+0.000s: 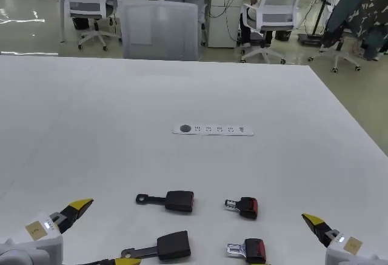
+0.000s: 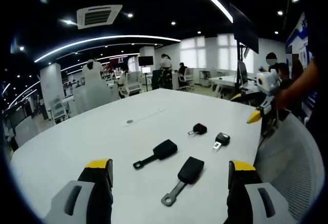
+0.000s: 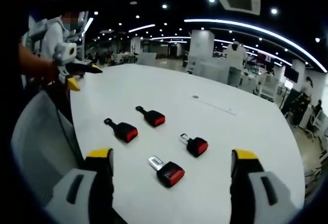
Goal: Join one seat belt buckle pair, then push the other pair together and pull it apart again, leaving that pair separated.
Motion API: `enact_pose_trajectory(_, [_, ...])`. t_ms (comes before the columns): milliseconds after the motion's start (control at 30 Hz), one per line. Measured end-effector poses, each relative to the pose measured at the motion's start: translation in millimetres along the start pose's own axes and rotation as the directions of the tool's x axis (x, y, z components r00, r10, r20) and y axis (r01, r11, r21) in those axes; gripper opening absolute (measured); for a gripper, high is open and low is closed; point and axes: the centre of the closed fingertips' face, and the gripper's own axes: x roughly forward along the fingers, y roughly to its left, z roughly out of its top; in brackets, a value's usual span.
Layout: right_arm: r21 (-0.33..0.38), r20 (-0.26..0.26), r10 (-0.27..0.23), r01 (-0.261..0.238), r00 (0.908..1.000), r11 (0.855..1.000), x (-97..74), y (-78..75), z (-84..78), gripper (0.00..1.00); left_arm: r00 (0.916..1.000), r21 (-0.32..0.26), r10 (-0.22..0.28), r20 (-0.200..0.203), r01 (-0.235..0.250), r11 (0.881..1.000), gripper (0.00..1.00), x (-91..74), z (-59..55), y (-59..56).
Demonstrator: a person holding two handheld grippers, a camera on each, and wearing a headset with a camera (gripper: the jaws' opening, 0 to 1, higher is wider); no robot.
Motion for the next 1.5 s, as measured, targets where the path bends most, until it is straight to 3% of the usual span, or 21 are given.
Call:
enact_pose_trajectory(400, [0.007, -0.005, -0.004, 0.004, 1.0, 1.0, 0.3, -1.9, -3.5, 0.96, 0.9998, -0.007, -0.005, -0.02, 0.004, 1.0, 0.96, 0.4, -5.9, -1.4])
enact_pose_trajectory(833, [0.022, -0.028, 0.005, -0.005, 0.9996, 1.0, -2.0, 2.1, -15.3, 0.95, 0.9973, -0.035, 0.011, -0.072, -0.014, 0.999, 0.95, 0.3, -24.2, -3.2])
enact_pose_trajectory(1500, [0.022, -0.018, 0.033, -0.033, 0.9993, 0.999, 0.2, 7.2, -13.1, 0.96, 0.998, -0.055, 0.028, -0.056, -0.032, 0.998, 0.96, -2.5, -19.9, 0.1])
